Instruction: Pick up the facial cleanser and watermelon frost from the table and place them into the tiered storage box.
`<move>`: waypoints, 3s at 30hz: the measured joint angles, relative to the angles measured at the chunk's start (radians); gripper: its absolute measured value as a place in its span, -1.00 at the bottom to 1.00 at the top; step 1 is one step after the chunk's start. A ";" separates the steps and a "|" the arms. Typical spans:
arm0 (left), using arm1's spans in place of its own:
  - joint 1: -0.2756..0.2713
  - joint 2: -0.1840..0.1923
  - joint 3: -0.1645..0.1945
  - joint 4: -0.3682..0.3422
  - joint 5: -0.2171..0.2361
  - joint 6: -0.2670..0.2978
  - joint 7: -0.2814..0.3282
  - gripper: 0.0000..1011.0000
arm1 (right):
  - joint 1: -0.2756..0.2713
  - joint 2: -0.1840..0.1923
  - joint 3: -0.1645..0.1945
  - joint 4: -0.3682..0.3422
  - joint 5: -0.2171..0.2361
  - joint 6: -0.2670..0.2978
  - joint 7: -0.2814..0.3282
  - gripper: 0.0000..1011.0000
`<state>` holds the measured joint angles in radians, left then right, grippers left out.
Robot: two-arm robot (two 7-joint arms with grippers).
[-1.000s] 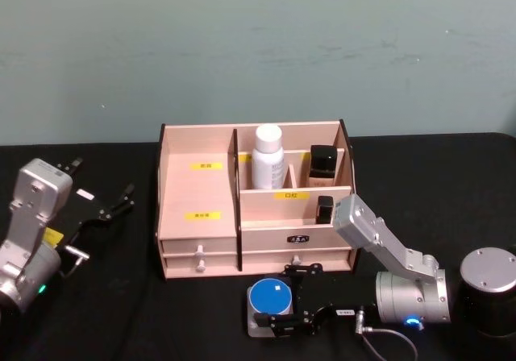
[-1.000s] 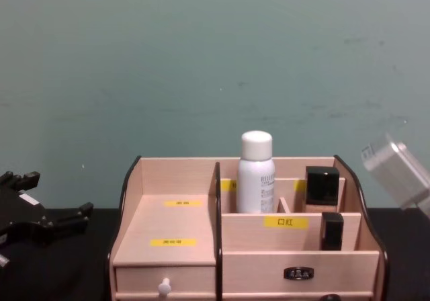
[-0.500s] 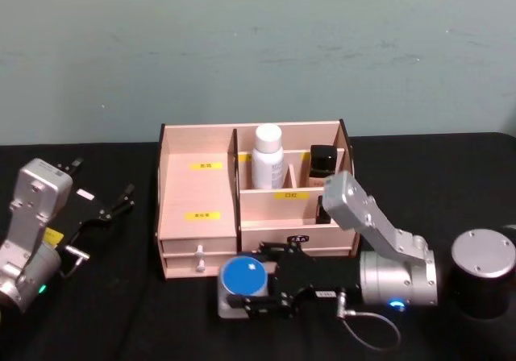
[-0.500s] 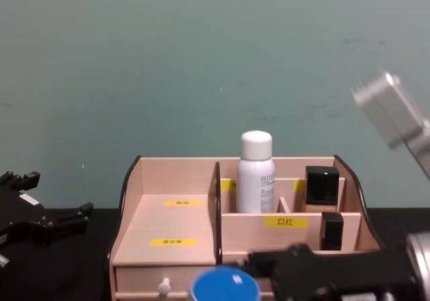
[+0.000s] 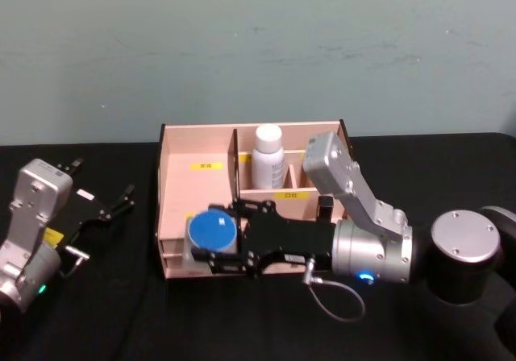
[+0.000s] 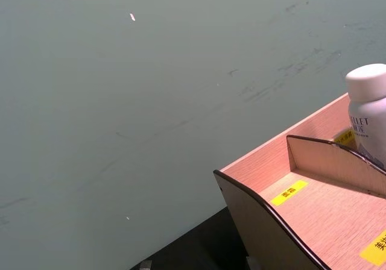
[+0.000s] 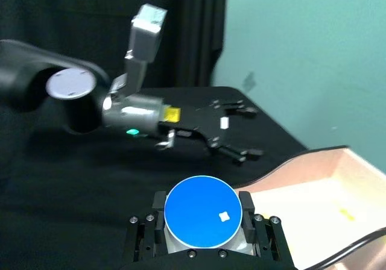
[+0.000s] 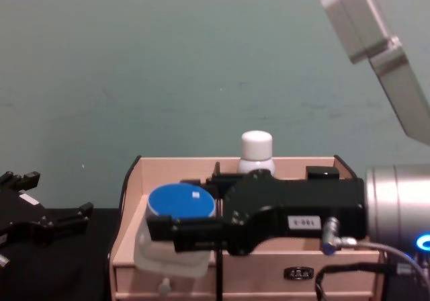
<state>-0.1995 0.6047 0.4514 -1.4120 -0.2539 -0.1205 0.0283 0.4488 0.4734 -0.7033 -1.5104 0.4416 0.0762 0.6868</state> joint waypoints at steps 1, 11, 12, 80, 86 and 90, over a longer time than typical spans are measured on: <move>0.000 0.000 0.000 0.000 0.000 0.000 0.000 1.00 | 0.000 -0.008 0.004 -0.002 -0.008 0.003 -0.022 0.45; 0.000 0.000 0.000 0.000 0.000 0.000 0.000 1.00 | 0.014 -0.059 0.023 0.032 -0.061 0.027 -0.116 0.45; 0.000 0.000 0.000 0.000 0.000 0.000 0.000 1.00 | 0.019 -0.069 0.025 0.043 -0.068 0.029 -0.121 0.45; 0.000 0.000 0.000 0.000 0.000 0.000 0.000 1.00 | 0.125 -0.250 0.031 0.285 -0.227 0.102 -0.140 0.67; 0.000 0.000 0.000 0.000 0.000 0.000 0.000 1.00 | 0.118 -0.245 0.039 0.279 -0.227 0.086 -0.140 0.94; 0.000 0.000 0.000 0.000 0.000 0.000 0.000 1.00 | 0.109 -0.238 0.051 0.267 -0.227 0.063 -0.143 0.98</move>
<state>-0.1995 0.6047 0.4514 -1.4120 -0.2539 -0.1205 0.0283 0.5581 0.2352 -0.6525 -1.2432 0.2149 0.1392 0.5440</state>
